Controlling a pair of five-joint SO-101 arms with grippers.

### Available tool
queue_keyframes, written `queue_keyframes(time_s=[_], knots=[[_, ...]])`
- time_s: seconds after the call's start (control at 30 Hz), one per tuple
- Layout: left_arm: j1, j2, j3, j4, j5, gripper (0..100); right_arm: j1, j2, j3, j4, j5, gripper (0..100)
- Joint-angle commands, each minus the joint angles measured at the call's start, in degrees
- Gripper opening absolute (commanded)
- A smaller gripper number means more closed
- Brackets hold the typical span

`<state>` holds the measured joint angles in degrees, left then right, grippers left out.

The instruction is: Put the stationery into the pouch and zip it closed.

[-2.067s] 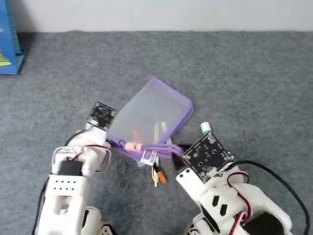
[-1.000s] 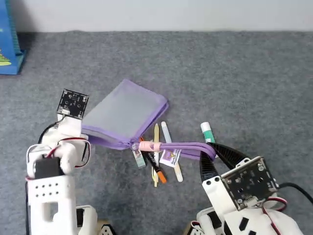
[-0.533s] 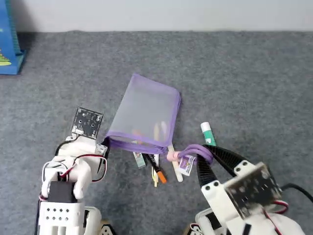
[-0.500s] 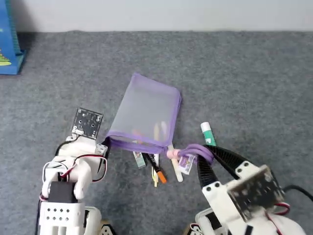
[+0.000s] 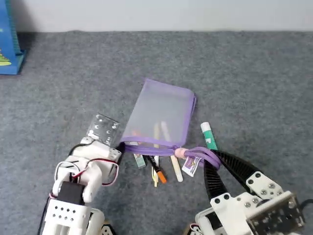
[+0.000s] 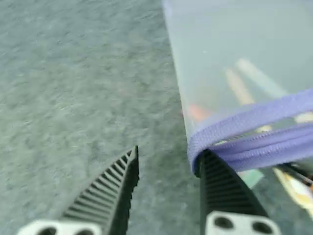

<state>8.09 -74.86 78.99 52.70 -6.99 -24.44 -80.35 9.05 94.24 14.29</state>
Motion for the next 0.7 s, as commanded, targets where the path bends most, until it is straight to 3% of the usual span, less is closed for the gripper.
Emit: queue_keyframes(time_s=[0.0, 0.33, 0.53, 0.67], knots=[[1.0, -1.1, -0.2, -5.1, 2.5, 19, -0.5, 0.9, -1.9, 0.1, -0.6, 1.0], [5.0, -1.4, 7.1, -17.3, 6.3, 19, -0.5, 0.7, -1.9, 0.1, -0.6, 1.0], [6.9, -1.4, 10.9, -22.0, 6.2, 18, -4.4, 0.6, -2.1, 1.4, -1.3, 1.0], [6.9, -1.5, 10.3, -22.0, 3.3, 3, -4.4, 0.6, -2.1, 1.2, -1.4, 1.0]])
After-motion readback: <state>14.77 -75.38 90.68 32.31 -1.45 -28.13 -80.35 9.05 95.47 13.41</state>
